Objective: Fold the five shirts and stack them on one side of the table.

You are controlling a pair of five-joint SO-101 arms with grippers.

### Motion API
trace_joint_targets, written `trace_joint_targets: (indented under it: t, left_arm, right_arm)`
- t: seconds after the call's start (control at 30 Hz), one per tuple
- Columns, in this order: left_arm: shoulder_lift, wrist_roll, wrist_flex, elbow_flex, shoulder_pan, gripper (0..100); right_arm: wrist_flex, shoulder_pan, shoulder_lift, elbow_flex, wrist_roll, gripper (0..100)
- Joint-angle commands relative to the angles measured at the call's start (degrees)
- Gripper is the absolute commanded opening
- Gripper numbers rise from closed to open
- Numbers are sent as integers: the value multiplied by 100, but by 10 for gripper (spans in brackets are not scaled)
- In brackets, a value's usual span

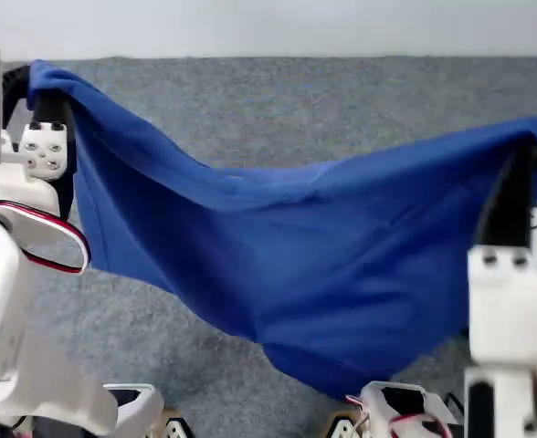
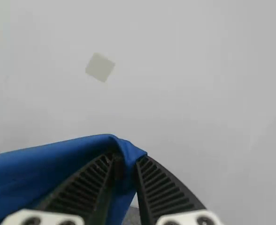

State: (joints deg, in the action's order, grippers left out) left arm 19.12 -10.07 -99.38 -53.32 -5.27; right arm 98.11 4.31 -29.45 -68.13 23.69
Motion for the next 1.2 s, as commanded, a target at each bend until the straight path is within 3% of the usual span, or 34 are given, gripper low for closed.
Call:
trace_joint_targets:
  t: [0.0, 0.17, 0.33, 0.57, 0.73, 0.97, 1.17]
  left_arm:
    - [53, -18, -105, 13, 26, 14]
    - [44, -62, -53, 637, 26, 14]
    - [53, -70, 615, 1965, 0, 14]
    - [44, -501, 2681, 4312, -62, 14]
    - [-176, -510, 4149, 5464, -440, 14]
    - [-1846, -510, 4659, 4330, -554, 14]
    - [-3543, -527, 4141, 2237, -545, 14]
  right_arm:
    - [-277, 40, 13, 387, -53, 9]
    - [-708, 31, 22, 1248, -62, 9]
    - [-1604, 22, 22, 2690, -62, 9]
    - [-3996, 22, 488, 5029, -26, 9]
    - [-5130, 31, 1727, 5380, -44, 9]
    - [-5358, 22, 3644, 4018, -53, 9]
    - [-4831, 31, 4989, 1873, -53, 9]
